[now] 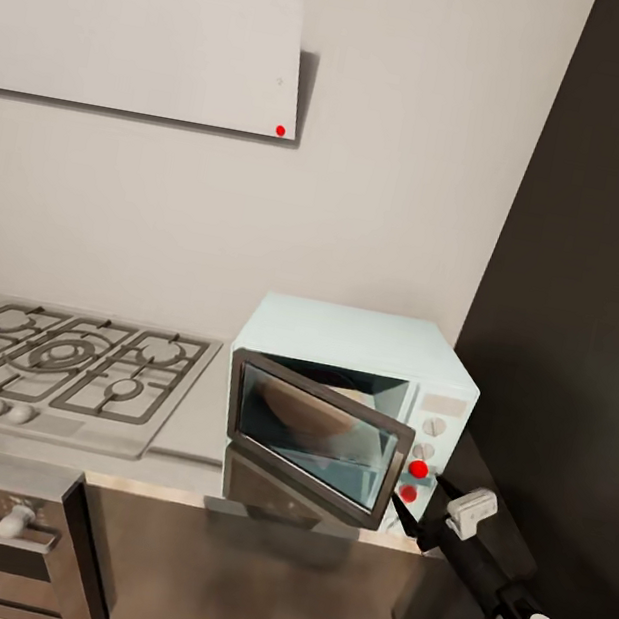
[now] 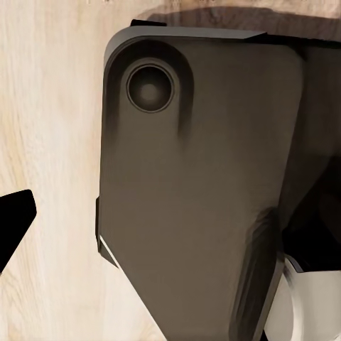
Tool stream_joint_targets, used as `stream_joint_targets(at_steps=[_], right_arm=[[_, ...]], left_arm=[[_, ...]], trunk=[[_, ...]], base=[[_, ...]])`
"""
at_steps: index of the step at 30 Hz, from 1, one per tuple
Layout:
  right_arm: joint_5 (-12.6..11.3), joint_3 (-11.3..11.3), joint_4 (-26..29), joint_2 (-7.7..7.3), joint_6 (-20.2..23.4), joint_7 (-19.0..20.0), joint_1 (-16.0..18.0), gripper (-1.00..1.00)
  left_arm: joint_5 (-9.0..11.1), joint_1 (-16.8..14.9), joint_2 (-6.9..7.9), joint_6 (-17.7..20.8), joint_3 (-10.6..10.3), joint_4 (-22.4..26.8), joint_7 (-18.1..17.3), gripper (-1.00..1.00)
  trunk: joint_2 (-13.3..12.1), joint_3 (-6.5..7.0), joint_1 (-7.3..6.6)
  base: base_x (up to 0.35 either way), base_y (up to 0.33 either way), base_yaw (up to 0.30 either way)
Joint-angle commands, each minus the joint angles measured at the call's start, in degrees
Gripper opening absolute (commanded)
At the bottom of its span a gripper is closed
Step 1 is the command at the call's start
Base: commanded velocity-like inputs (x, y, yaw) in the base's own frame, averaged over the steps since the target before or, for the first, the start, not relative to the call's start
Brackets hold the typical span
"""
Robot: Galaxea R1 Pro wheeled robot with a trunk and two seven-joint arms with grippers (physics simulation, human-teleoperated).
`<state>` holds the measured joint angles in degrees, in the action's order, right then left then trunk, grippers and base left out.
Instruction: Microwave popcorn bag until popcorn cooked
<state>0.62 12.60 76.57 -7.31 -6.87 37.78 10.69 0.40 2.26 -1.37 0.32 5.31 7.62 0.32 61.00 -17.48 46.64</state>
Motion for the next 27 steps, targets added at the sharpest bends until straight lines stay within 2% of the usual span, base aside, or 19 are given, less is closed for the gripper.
stream_joint_targets(at_steps=[1, 5, 14, 15, 18, 20, 23, 24, 25, 27], right_arm=[[0.1, 0.1, 0.0, 0.02, -0.2, 0.4, 0.0, 1.0], [0.1, 0.1, 0.0, 0.02, -0.2, 0.4, 0.0, 1.0], [0.1, 0.1, 0.0, 0.02, -0.3, 1.1, 0.0, 1.0], [0.1, 0.1, 0.0, 0.02, -0.3, 4.5, 0.0, 1.0], [0.1, 0.5, 0.0, 0.02, -0.2, 10.2, 0.0, 1.0], [0.1, 1.6, 0.0, 0.02, -0.2, 11.3, 0.0, 1.0], [0.1, 2.4, 0.0, 0.02, -0.2, 17.3, 0.0, 1.0], [0.1, 2.5, 0.0, 0.02, -0.2, 19.5, 0.0, 1.0], [0.1, 2.6, 0.0, 0.02, -0.2, 23.7, 0.0, 1.0], [0.1, 3.0, 0.0, 0.02, 0.2, 27.4, 0.0, 1.0]], left_arm=[[0.0, 0.0, -0.04, 0.0, 0.4, 0.1, 0.0, 1.0], [0.0, 0.0, -0.04, 0.0, 0.4, 0.1, 0.0, 1.0], [0.0, 0.0, -0.04, 0.0, 0.4, 0.1, 0.0, 1.0], [0.0, 0.0, -0.04, 0.0, 0.4, 0.1, 0.0, 1.0], [0.0, 0.0, -0.04, 0.0, 0.4, 0.1, 0.0, 1.0], [0.0, 0.0, -0.04, 0.0, 0.4, 0.1, 0.0, 1.0], [0.0, 0.0, -0.04, 0.0, 0.4, 0.1, 0.0, 1.0], [0.0, 0.0, -0.04, 0.0, 0.4, 0.1, 0.0, 1.0], [0.0, 0.0, -0.04, 0.0, 0.4, 0.1, 0.0, 1.0], [0.0, 0.0, -0.04, 0.0, 0.4, 0.1, 0.0, 1.0]], trunk=[[0.0, -0.05, 0.02], [0.0, -0.05, 0.02], [0.0, -0.05, 0.02], [0.0, -0.05, 0.02], [0.0, -0.05, 0.02], [0.0, -0.05, 0.02], [0.0, -0.05, 0.02], [0.0, -0.05, 0.02], [0.0, -0.05, 0.02], [0.0, -0.05, 0.02]], base=[[0.196, 0.0, 0.0], [0.218, 0.0, 0.0], [0.018, 0.0, 0.0], [0.0, 0.0, 0.0], [0.0, 0.0, 0.0], [0.0, 0.0, 0.0], [0.0, 0.0, 0.0], [0.0, 0.0, 0.0], [0.0, 0.0, 0.0], [0.0, 0.0, 0.0]])
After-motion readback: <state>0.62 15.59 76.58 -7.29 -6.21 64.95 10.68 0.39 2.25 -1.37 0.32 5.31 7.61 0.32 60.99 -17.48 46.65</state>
